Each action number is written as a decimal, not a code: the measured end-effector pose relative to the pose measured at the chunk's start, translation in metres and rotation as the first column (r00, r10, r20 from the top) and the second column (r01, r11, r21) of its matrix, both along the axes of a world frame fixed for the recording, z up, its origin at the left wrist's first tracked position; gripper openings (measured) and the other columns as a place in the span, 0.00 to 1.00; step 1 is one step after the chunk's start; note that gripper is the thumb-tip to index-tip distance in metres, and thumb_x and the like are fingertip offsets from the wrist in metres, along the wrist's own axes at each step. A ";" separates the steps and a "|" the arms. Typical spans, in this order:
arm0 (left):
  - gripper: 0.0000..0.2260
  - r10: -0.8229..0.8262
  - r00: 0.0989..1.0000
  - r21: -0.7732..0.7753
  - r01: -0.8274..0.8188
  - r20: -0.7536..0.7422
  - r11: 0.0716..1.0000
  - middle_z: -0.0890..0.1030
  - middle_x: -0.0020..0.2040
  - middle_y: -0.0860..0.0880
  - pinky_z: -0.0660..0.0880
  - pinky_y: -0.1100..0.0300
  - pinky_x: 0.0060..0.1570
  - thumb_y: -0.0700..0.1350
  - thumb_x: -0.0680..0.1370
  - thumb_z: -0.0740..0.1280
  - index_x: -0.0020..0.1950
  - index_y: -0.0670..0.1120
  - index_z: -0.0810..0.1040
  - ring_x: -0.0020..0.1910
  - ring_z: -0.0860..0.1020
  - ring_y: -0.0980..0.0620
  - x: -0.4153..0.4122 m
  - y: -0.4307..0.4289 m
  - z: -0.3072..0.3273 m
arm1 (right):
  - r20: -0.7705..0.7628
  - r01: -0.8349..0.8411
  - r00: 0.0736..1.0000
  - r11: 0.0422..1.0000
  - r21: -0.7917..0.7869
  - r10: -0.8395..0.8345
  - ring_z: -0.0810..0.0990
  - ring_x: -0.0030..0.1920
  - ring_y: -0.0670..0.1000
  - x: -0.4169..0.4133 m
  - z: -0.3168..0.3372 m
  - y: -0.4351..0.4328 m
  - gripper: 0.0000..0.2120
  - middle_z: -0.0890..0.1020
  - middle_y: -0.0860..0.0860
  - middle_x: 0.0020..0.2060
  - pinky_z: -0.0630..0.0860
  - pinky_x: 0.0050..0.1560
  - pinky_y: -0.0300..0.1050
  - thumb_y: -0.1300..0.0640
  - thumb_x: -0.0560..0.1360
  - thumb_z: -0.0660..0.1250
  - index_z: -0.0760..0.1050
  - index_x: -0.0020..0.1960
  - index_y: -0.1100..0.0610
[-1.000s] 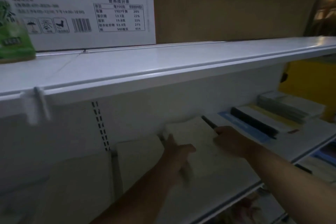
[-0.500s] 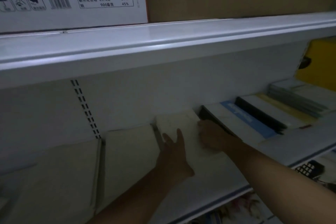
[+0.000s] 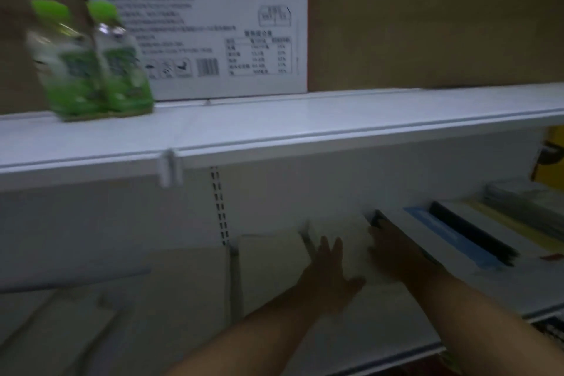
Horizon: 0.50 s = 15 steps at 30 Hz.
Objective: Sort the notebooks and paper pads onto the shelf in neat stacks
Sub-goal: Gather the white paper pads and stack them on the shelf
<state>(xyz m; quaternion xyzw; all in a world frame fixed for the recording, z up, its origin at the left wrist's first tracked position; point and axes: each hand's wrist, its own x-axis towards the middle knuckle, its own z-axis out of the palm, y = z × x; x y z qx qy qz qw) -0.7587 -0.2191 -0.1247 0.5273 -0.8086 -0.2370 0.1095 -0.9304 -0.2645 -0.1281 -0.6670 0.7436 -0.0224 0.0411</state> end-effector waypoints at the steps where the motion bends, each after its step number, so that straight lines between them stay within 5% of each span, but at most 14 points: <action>1: 0.35 0.011 1.000 -0.049 -0.013 -0.027 0.999 0.41 0.79 0.46 0.57 0.54 0.73 0.56 0.79 0.61 0.79 0.49 0.45 0.77 0.51 0.47 0.020 0.001 0.010 | -0.078 -0.039 0.996 0.999 -0.034 0.036 0.50 0.76 0.57 0.010 0.002 0.004 0.27 0.51 0.58 0.77 0.53 0.75 0.51 0.49 0.81 0.54 0.52 0.77 0.56; 4: 0.28 0.116 0.993 -0.163 -0.109 0.030 0.981 0.46 0.79 0.49 0.50 0.58 0.74 0.55 0.81 0.56 0.78 0.50 0.49 0.77 0.49 0.51 0.119 -0.001 0.034 | -0.138 -0.183 0.976 0.979 -0.087 0.170 0.44 0.77 0.58 0.065 0.016 0.023 0.28 0.44 0.58 0.77 0.44 0.75 0.51 0.47 0.82 0.51 0.46 0.78 0.55; 8: 0.27 0.362 0.902 -0.243 -0.307 0.236 0.920 0.48 0.79 0.48 0.47 0.59 0.73 0.57 0.82 0.52 0.78 0.49 0.50 0.78 0.46 0.51 0.290 0.027 0.059 | -0.143 -0.416 0.904 0.906 -0.076 0.403 0.43 0.77 0.57 0.187 0.047 0.061 0.29 0.44 0.58 0.77 0.45 0.75 0.51 0.45 0.81 0.51 0.47 0.78 0.54; 15: 0.26 0.591 0.751 -0.255 -0.534 0.294 0.806 0.50 0.79 0.48 0.50 0.58 0.73 0.56 0.82 0.51 0.78 0.48 0.53 0.78 0.48 0.50 0.467 0.157 0.078 | -0.020 -0.659 0.752 0.752 -0.033 0.658 0.45 0.77 0.52 0.370 0.055 0.133 0.28 0.45 0.52 0.77 0.49 0.75 0.47 0.47 0.80 0.55 0.50 0.77 0.51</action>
